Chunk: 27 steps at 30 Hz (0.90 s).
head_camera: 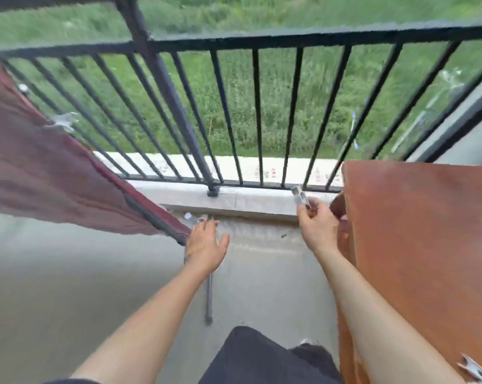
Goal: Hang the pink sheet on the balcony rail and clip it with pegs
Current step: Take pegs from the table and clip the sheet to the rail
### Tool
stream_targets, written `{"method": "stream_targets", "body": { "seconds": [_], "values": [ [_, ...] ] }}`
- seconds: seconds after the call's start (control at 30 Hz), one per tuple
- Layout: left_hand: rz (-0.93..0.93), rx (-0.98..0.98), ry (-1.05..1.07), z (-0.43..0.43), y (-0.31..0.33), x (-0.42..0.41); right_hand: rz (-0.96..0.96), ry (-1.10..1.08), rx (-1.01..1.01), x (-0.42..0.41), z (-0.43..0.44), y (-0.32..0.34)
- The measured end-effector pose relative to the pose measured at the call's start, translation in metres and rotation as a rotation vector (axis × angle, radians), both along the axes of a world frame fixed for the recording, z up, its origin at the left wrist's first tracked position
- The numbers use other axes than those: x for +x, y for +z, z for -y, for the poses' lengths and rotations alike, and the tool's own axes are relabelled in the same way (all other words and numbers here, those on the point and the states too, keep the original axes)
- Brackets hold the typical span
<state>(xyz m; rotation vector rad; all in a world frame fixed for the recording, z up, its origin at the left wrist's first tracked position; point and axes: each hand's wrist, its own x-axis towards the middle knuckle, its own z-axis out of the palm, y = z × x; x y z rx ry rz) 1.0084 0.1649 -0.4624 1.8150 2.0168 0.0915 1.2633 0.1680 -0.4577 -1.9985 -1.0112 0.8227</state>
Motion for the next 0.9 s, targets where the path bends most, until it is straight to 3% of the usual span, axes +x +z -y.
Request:
{"method": "stream_targets", "body": {
  "seconds": [0.17,0.33,0.57,0.9],
  "values": [
    [0.097,0.05,0.312,0.021,0.014,-0.078,-0.096,0.25,0.103,-0.106,-0.019,0.021],
    [0.165,0.091,0.504,0.027,0.016,-0.109,-0.165,0.437,0.088,-0.16,-0.011,0.026],
    [0.278,0.129,0.771,-0.006,0.013,-0.11,-0.161,0.553,0.056,-0.157,-0.027,0.021],
    [0.287,0.212,0.985,-0.08,0.008,-0.115,-0.138,0.68,0.142,-0.152,-0.081,0.005]
  ]
}}
